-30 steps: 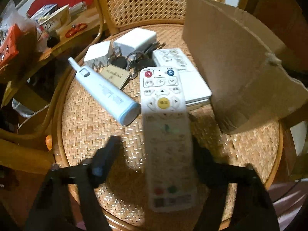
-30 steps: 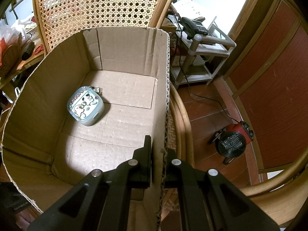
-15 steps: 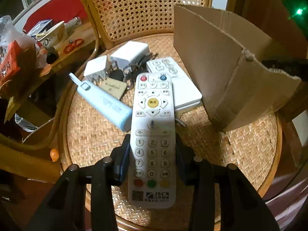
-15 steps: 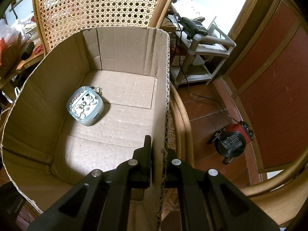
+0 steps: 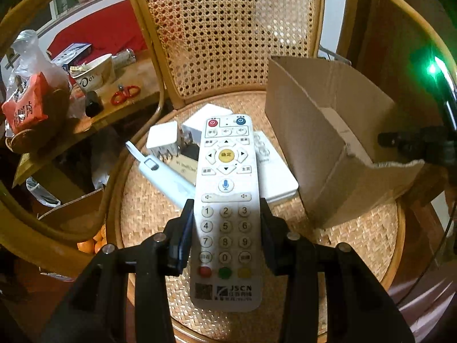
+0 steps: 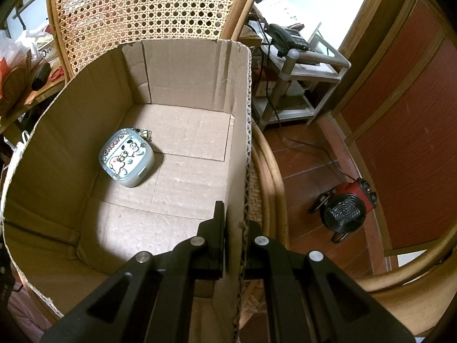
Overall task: Organize rigid objects
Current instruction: 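Close the left gripper on the white JSCN TV remote and lift, then carry the remote with the left gripper and release it into the box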
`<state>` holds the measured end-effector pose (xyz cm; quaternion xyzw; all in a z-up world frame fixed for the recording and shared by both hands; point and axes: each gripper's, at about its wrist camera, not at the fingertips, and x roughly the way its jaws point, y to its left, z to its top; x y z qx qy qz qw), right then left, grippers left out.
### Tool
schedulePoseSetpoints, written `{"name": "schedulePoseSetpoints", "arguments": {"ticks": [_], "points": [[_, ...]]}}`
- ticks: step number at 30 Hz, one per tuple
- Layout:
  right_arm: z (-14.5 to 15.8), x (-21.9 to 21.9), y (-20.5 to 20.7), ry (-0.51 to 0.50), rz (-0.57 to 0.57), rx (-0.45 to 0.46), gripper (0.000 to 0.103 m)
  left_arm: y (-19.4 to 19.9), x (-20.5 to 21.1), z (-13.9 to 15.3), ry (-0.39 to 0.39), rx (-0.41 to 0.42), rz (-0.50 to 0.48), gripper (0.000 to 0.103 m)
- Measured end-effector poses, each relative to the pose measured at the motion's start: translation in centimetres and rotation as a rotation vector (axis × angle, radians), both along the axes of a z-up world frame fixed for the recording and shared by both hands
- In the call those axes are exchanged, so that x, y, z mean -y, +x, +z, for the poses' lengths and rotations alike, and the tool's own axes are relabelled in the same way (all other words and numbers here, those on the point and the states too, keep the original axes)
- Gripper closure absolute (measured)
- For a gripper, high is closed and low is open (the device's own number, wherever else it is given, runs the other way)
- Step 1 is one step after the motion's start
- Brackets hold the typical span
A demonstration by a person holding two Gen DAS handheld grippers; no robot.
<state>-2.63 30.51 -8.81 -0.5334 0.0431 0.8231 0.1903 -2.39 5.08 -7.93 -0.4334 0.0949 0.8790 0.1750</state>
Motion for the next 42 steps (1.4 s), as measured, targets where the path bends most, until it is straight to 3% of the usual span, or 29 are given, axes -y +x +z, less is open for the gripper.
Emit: {"name": "schedulePoseSetpoints", "arguments": {"ticks": [18,27,42], "points": [[-0.3,0.0,0.1,-0.004,-0.002,0.0,0.096,-1.2,-0.5,3.3,0.025,-0.123,0.093,0.063],[-0.3,0.1,0.1,-0.008,-0.006,0.0,0.096,-2.0,-3.7,6.7,0.048,-0.211,0.048,0.063],[-0.5,0.0,0.0,-0.017,-0.007,-0.008,0.096,-3.4,-10.5,9.4,0.045,-0.231,-0.033,0.063]]}}
